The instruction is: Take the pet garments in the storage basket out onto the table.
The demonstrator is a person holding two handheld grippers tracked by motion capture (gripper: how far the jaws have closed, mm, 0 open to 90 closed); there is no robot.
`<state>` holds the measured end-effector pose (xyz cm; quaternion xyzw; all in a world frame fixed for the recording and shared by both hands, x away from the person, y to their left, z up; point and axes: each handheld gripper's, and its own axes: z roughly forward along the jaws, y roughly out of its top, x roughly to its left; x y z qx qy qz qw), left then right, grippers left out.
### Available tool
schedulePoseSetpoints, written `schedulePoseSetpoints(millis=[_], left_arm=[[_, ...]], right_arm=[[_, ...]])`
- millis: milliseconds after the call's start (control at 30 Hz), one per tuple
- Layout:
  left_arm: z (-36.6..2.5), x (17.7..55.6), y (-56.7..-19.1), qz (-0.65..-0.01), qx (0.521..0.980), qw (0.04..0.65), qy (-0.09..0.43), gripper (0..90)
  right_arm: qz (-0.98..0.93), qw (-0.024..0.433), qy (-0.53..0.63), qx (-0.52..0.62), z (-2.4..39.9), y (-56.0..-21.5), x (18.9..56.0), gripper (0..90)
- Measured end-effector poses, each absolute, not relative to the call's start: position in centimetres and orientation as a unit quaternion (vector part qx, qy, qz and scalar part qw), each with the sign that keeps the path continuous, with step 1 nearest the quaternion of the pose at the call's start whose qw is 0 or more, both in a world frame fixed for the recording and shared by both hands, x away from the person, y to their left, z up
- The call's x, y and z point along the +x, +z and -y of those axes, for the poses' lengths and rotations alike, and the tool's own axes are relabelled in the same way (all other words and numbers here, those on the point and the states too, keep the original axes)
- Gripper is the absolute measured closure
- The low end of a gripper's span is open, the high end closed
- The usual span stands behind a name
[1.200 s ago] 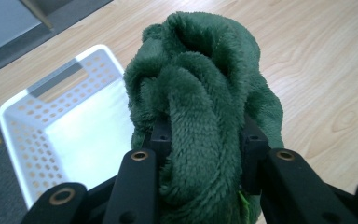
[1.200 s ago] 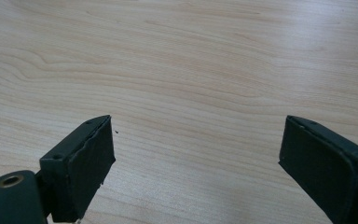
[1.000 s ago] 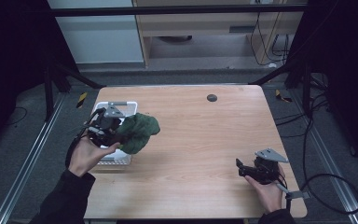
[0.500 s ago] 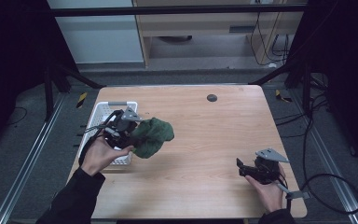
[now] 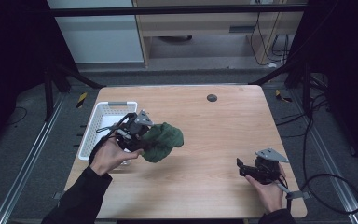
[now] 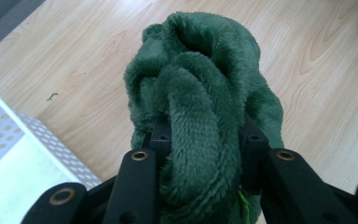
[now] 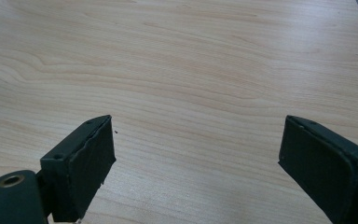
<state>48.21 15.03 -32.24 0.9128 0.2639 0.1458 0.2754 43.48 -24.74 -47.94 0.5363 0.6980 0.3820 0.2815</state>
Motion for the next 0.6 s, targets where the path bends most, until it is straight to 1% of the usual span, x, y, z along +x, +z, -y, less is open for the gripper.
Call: schedulePoseSetpoints(millis=[600], left_arm=[[-11.2,48.3,-34.5,-0.221,0.936,0.253,0.109,66.1]], right_arm=[[-0.696,0.284,0.383,0.536,24.7,-47.9,43.5,10.3]])
